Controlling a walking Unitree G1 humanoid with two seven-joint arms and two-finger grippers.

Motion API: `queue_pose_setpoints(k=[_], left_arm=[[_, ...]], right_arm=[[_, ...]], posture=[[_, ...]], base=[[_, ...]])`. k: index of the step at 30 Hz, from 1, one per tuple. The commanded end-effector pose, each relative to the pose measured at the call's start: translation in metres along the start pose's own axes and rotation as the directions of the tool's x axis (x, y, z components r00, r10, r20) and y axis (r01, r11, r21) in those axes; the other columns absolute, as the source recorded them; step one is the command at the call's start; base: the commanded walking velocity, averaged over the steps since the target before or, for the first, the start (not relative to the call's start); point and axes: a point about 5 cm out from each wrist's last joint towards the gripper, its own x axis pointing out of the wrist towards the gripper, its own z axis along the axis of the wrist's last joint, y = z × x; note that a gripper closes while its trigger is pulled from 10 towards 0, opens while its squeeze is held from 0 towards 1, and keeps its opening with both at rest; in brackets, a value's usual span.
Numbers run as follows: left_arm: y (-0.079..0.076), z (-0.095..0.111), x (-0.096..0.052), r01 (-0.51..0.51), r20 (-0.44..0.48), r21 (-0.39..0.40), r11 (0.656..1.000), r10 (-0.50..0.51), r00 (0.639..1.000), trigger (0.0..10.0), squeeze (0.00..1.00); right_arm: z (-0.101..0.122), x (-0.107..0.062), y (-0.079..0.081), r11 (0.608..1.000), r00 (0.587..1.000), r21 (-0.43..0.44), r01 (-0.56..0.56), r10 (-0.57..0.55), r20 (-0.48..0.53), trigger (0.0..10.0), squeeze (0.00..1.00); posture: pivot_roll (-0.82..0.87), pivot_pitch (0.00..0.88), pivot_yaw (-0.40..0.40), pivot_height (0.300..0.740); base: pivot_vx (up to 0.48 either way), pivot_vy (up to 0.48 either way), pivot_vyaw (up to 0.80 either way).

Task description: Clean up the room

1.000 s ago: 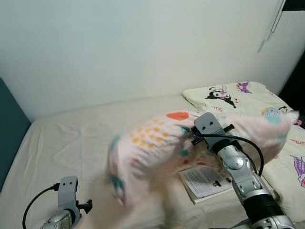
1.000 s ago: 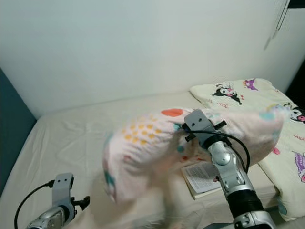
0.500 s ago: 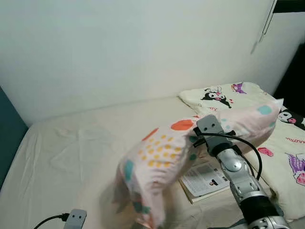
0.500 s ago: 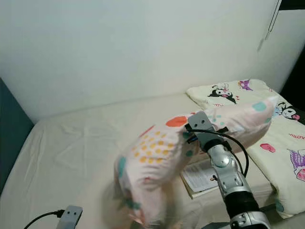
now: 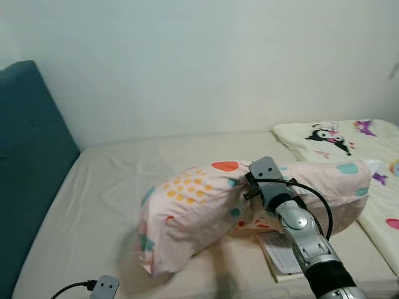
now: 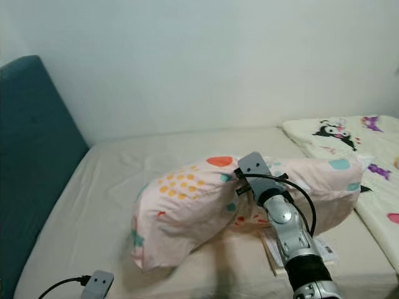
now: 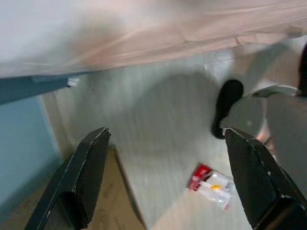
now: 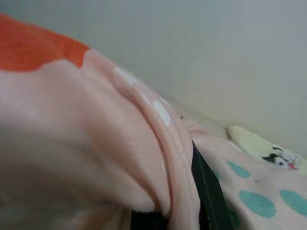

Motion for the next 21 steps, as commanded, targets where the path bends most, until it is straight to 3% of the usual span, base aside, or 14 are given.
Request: queue_pose_setpoints(k=[1, 6, 13, 21], left_arm=[[-0.0007, -0.0031, -0.0002, 0.008, -0.001, -0.030, 1.000, -0.008, 1.000, 10.0, 0.00], [-0.0018, -0.0028, 0.0001, 0.010, -0.005, -0.095, 0.995, -0.011, 1.000, 10.0, 0.00], [-0.0034, -0.0029, 0.0003, 0.010, -0.006, -0.132, 0.991, -0.010, 1.000, 10.0, 0.00], [-0.0008, -0.0039, 0.0001, -0.017, -0.014, -0.157, 0.988, 0.015, 1.000, 10.0, 0.00]], right_arm=[[0.0155, 0.0022, 0.0020, 1.000, 0.998, 0.019, -0.001, -0.001, 0.070, 10.0, 0.00], [0.0186, 0.0023, 0.0112, 0.999, 0.996, 0.032, -0.027, 0.024, 0.089, 10.0, 0.00], [0.0219, 0.0031, 0.0099, 0.999, 0.994, 0.029, -0.019, 0.016, 0.105, 10.0, 0.00], [0.0240, 0.0040, 0.0066, 1.000, 0.993, 0.024, -0.010, 0.007, 0.114, 10.0, 0.00]], posture=[[-0.02, 0.000, 0.005, 0.740], [-0.01, 0.000, 0.003, 0.740], [-0.01, 0.000, 0.002, 0.740], [-0.01, 0.000, 0.003, 0.740]], base=[[0.000, 0.000, 0.79], [0.000, 0.000, 0.79], [0.000, 0.000, 0.79], [0.000, -0.415, 0.79]])
